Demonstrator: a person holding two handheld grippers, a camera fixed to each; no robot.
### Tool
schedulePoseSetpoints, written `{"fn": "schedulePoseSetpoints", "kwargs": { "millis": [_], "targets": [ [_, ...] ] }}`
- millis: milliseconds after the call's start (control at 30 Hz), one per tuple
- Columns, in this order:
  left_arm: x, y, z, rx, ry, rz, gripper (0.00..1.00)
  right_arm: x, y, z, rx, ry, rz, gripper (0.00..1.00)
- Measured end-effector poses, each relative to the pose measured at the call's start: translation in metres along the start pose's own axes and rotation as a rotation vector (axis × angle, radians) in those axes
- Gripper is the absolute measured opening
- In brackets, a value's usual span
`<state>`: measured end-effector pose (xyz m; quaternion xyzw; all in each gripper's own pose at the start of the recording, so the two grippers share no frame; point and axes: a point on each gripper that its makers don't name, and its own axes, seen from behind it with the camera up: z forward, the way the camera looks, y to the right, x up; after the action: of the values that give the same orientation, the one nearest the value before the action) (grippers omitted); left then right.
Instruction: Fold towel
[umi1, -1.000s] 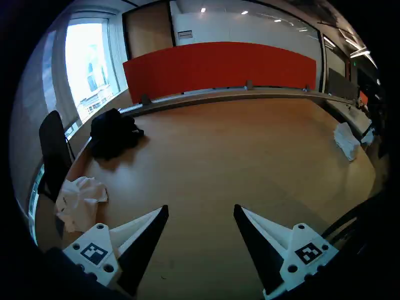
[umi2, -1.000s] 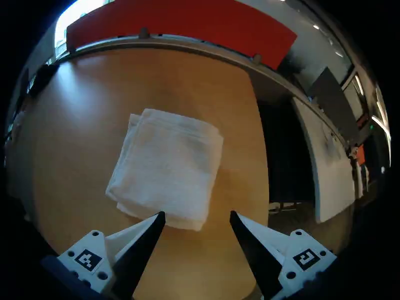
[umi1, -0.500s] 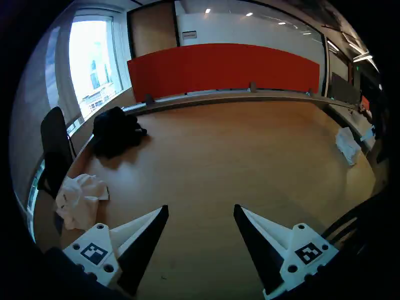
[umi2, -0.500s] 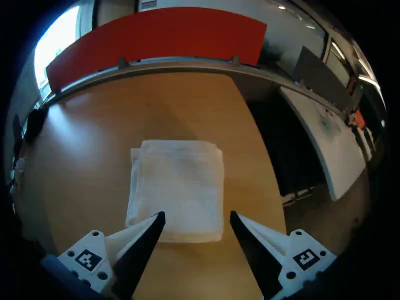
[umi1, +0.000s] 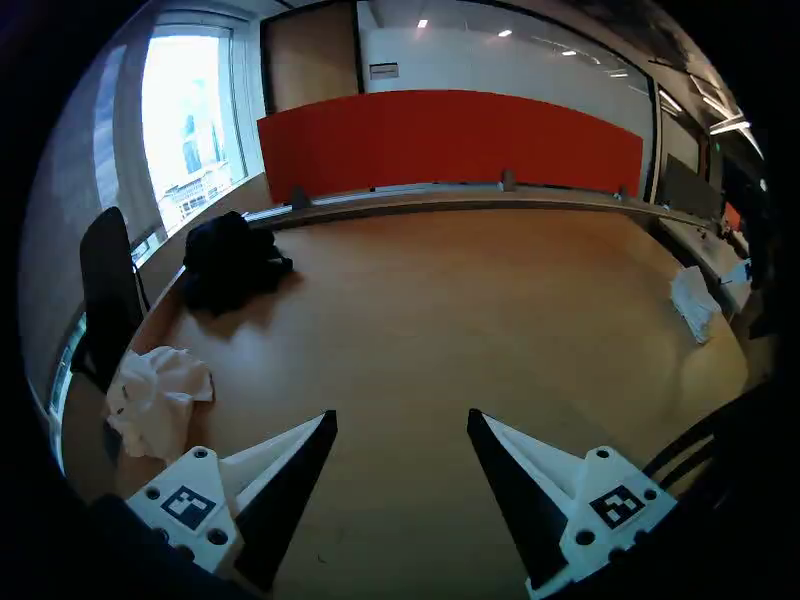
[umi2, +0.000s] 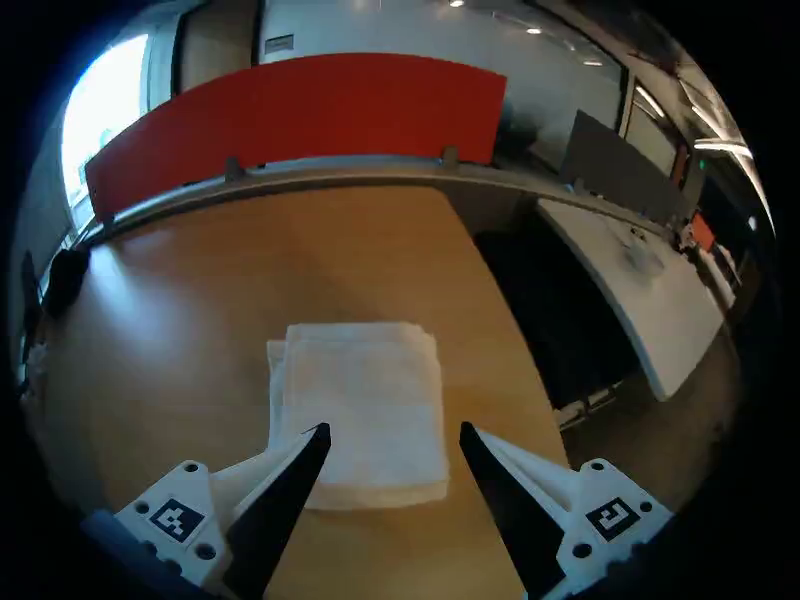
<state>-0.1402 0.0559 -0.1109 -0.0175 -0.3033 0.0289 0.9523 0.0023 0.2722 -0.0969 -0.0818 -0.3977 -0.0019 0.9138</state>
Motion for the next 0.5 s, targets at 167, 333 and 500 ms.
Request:
{"fn": "schedulePoseSetpoints", "kwargs": {
  "millis": [167,333,500],
  "targets": [
    [0.005,-0.002,0.002,0.003,0.007,-0.003,0.97,0.022,-0.011,-0.009,0.001,0.095,0.021,1.0],
    [0.01,-0.002,0.004,0.0,0.013,-0.006,0.97,0.044,-0.022,-0.018,0.011,0.198,0.041,1.0],
    [0.012,-0.002,0.005,-0.001,0.017,-0.007,0.97,0.063,-0.032,-0.027,0.029,0.288,0.05,1.0]
  ]
}}
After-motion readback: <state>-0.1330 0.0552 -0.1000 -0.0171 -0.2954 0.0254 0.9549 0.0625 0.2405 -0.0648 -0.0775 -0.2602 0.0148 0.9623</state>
